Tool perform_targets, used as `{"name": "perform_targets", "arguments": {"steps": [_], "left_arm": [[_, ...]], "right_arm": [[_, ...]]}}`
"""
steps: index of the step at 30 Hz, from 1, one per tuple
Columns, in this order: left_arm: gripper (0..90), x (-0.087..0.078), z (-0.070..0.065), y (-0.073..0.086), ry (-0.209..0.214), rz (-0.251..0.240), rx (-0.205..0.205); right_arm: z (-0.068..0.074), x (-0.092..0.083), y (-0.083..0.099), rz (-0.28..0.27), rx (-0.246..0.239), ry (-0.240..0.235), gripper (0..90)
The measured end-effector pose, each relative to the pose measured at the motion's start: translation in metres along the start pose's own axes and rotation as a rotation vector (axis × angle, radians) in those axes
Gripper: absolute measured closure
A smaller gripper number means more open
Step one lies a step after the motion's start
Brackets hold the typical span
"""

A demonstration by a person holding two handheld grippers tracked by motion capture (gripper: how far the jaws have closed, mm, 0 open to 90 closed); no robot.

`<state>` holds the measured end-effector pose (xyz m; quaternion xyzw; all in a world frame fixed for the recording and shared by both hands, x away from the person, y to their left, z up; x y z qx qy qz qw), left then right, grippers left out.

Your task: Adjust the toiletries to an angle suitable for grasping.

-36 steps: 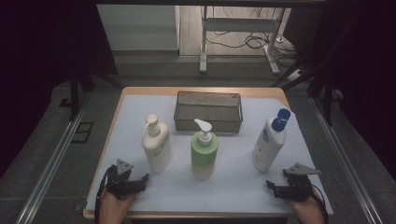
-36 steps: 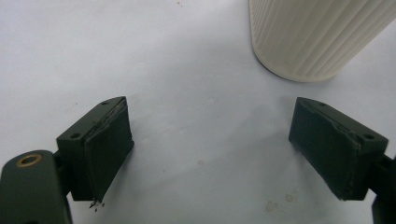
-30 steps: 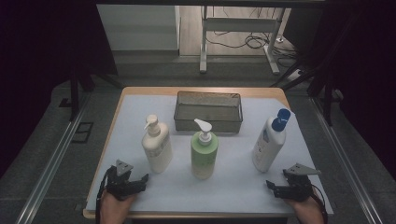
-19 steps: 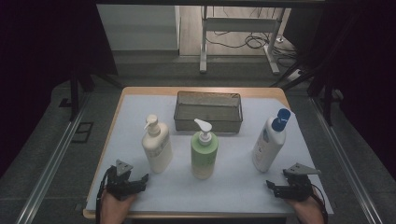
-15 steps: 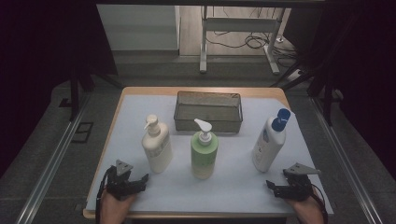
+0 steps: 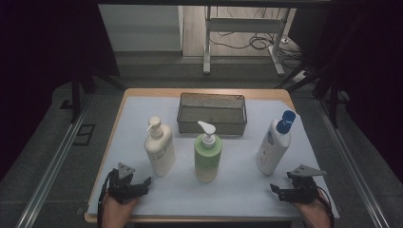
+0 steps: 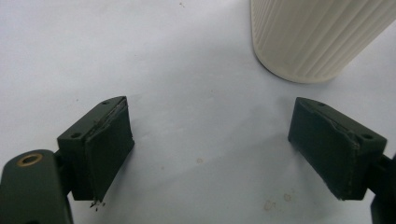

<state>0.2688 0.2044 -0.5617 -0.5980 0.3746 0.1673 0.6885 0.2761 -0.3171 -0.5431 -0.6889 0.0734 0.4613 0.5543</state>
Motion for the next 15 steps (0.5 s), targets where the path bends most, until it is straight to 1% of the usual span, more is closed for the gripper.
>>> {"name": "perform_targets", "arguments": {"steps": [2,6,7,8,9,11,15], "left_arm": [[13.4,0.0,0.0,0.0,0.0,-0.002,-0.001],[13.4,0.0,0.0,0.0,0.0,-0.002,-0.001],[13.4,0.0,0.0,0.0,0.0,-0.003,-0.001],[13.4,0.0,0.0,0.0,0.0,-0.003,-0.001],[13.4,0.0,0.0,0.0,-0.001,-0.003,-0.001],[13.4,0.0,0.0,0.0,0.0,-0.003,-0.001],[13.4,0.0,0.0,0.0,0.0,-0.003,-0.002]], "right_arm": [[0.001,-0.003,-0.004,-0.017,0.006,-0.013,13.6],[0.0,-0.008,-0.01,-0.036,0.013,-0.013,13.5],[0.0,-0.012,-0.015,-0.051,0.024,-0.016,13.7],[0.0,-0.012,-0.015,-0.051,0.024,-0.016,13.7],[0.0,-0.016,-0.021,-0.072,0.037,-0.015,14.0],[0.0,-0.017,-0.022,-0.075,0.042,-0.015,14.2],[0.002,-0.02,-0.031,-0.096,0.055,-0.013,14.6]]}}
Point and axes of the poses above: each handheld gripper's, and its own axes: x roughly forward along the jaws, y roughly out of its underside, z roughly to its left, the point moved 5 cm from there along x, roughly forward along the jaws, and after that the axes turned 2 degrees about -y, right-handed, at the moved point
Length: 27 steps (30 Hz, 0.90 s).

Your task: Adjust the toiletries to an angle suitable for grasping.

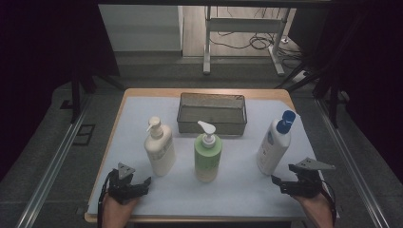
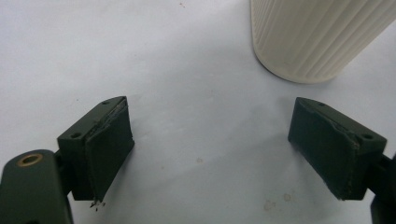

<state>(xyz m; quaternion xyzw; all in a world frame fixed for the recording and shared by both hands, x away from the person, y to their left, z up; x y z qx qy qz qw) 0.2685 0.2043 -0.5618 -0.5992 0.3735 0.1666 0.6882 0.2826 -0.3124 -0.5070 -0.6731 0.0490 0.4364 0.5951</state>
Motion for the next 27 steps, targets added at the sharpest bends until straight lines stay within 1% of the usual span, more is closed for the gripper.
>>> {"name": "perform_targets", "arguments": {"steps": [4,5,9,12,13,14,15,16,17,18,19,20,21,22,23,24,25,26,27], "left_arm": [[13.4,0.0,0.0,0.0,0.0,0.0,0.0],[13.4,0.0,0.0,0.0,0.0,0.0,0.0],[13.4,0.0,0.0,0.0,0.0,0.0,0.0],[13.4,0.0,0.0,0.0,0.0,0.0,0.0],[13.4,0.0,0.0,0.0,-0.001,0.0,0.001],[13.4,0.0,0.0,0.0,0.0,0.0,0.0],[13.4,0.0,0.0,0.0,0.0,0.0,0.0],[13.4,0.0,0.0,0.0,-0.001,0.0,0.001],[13.4,0.0,0.0,0.0,-0.001,0.0,0.001],[13.4,0.0,0.0,0.0,-0.001,0.0,0.001],[13.4,0.0,0.0,0.0,-0.001,0.0,0.001],[13.4,0.0,0.0,0.0,-0.001,0.0,0.001],[13.4,0.0,0.0,0.0,-0.001,0.0,0.001],[13.4,0.0,0.0,0.0,0.0,0.0,0.0],[13.4,0.0,0.0,0.0,-0.001,0.0,0.001],[13.4,0.0,0.0,0.0,0.0,0.0,0.0],[13.4,0.0,0.0,0.0,0.0,0.0,0.0],[13.4,0.0,0.0,0.0,0.0,0.0,0.001],[13.4,0.0,0.0,0.0,0.0,0.0,0.001]], "right_arm": [[0.001,-0.001,-0.005,-0.013,-0.004,0.007,14.6],[0.002,-0.002,-0.008,-0.02,-0.011,0.015,14.5],[0.003,-0.003,-0.015,-0.033,-0.019,0.022,14.4],[0.004,-0.003,-0.019,-0.036,-0.013,0.025,14.5],[0.005,-0.003,-0.02,-0.036,-0.014,0.03,15.8],[0.006,-0.003,-0.022,-0.049,-0.015,0.034,21.0],[0.006,-0.003,-0.022,-0.049,-0.015,0.034,21.0],[0.007,-0.004,-0.022,-0.051,-0.009,0.03,25.3],[0.01,-0.005,-0.023,-0.05,-0.012,0.016,36.2],[0.011,-0.005,-0.023,-0.052,-0.018,0.014,42.8],[0.011,-0.005,-0.023,-0.052,-0.018,0.014,42.8],[0.013,-0.007,-0.022,-0.055,-0.023,0.007,52.2],[0.013,-0.007,-0.022,-0.055,-0.023,0.007,52.2],[0.014,-0.008,-0.022,-0.054,-0.028,0.007,60.3],[0.015,-0.008,-0.022,-0.056,-0.042,-0.007,65.8],[0.015,-0.009,-0.022,-0.058,-0.045,-0.005,70.2],[0.017,-0.009,-0.022,-0.055,-0.055,-0.013,76.4],[0.018,-0.008,-0.022,-0.057,-0.057,-0.014,80.0],[0.018,-0.008,-0.022,-0.057,-0.057,-0.014,80.0]]}}
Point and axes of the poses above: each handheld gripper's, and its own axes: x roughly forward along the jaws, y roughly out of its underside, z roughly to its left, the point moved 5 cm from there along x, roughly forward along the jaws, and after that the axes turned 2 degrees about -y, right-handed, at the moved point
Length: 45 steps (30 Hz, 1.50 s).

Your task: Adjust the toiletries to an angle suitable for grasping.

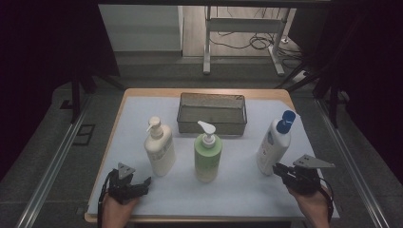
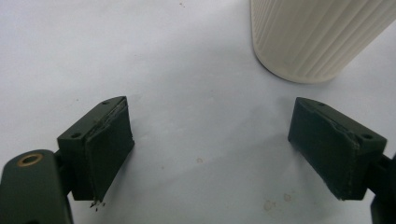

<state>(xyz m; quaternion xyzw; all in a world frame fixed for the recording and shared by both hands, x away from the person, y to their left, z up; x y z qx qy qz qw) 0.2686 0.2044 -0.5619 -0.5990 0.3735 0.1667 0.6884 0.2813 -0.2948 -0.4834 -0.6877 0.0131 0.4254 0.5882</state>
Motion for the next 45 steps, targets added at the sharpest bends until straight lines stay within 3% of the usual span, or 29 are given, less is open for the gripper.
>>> {"name": "perform_targets", "arguments": {"steps": [3,6,13,36,45], "left_arm": [[13.4,0.0,0.0,0.0,0.0,0.0,0.0],[13.4,0.0,0.0,0.0,0.0,0.0,0.0],[13.4,0.0,0.0,0.0,0.0,0.0,0.0],[13.4,0.0,0.0,0.0,0.0,0.0,0.0],[13.4,0.0,0.0,0.0,0.0,0.0,0.0]], "right_arm": [[0.004,0.005,-0.001,-0.008,-0.001,-0.021,87.6],[0.004,0.011,-0.002,-0.006,0.0,-0.017,89.2],[0.004,0.018,0.0,0.004,0.002,-0.015,89.6],[-0.024,0.01,0.011,0.025,0.047,0.043,89.5],[-0.022,0.01,0.012,0.022,0.05,0.024,87.8]]}}
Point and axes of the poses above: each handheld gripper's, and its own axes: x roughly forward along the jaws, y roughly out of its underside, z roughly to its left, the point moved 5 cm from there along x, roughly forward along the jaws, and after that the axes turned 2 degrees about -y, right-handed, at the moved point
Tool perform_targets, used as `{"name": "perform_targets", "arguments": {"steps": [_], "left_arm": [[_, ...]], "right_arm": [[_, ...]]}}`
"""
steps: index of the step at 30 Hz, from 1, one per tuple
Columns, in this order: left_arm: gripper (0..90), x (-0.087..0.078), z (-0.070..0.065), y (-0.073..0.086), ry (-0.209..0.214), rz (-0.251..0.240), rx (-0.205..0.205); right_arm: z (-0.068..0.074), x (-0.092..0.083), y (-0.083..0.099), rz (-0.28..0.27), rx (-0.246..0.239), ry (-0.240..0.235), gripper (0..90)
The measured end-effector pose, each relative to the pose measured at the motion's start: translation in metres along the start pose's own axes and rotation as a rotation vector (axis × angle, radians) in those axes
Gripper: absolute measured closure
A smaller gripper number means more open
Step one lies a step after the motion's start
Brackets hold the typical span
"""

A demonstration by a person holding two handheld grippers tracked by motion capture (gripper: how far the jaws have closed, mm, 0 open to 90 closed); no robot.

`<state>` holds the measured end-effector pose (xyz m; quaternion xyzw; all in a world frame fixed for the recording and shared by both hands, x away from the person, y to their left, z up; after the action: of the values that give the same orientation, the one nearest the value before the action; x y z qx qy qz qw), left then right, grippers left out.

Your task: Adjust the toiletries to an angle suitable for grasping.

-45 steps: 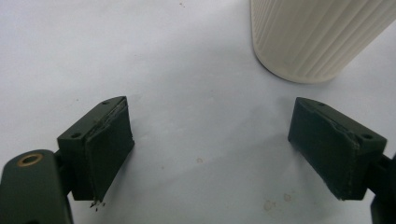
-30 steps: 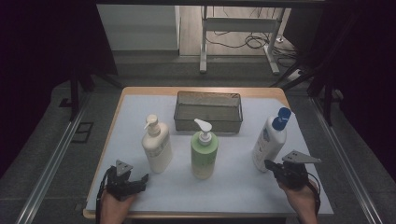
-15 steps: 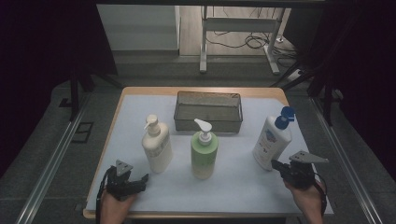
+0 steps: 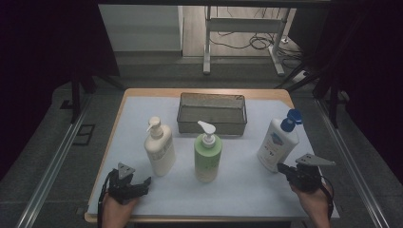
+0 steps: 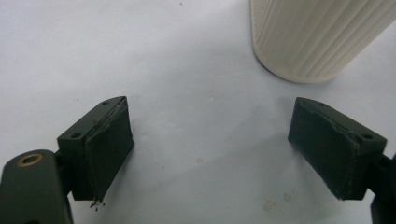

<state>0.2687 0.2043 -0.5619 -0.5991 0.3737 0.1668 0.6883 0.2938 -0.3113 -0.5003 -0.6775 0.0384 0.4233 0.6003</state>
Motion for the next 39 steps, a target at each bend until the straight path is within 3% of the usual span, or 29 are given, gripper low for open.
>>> {"name": "perform_targets", "arguments": {"steps": [6,15,20,31,39], "left_arm": [[13.4,0.0,0.0,0.0,0.0,0.0,0.0],[13.4,0.0,0.0,0.0,0.0,0.0,0.0],[13.4,0.0,0.0,0.0,0.0,0.0,0.001],[13.4,0.0,0.0,0.0,-0.001,0.002,0.003],[13.4,0.0,0.0,0.0,-0.001,0.002,0.003]], "right_arm": [[0.007,-0.014,-0.007,-0.025,-0.017,-0.002,79.8],[0.001,-0.031,-0.014,-0.047,-0.015,0.045,64.5],[-0.004,-0.039,-0.028,-0.056,-0.016,0.074,55.4],[-0.009,-0.038,-0.051,-0.054,-0.002,0.079,43.6],[-0.009,-0.027,-0.063,-0.053,0.004,0.07,36.2]]}}
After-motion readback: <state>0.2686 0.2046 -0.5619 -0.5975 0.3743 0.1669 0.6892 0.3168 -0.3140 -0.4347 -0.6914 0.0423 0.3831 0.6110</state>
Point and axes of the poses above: each handheld gripper's, and its own axes: x roughly forward along the jaws, y roughly out of its underside, z roughly to its left, the point moved 5 cm from there along x, roughly forward along the jaws, and after that the axes turned 2 degrees about -y, right-handed, at the moved point
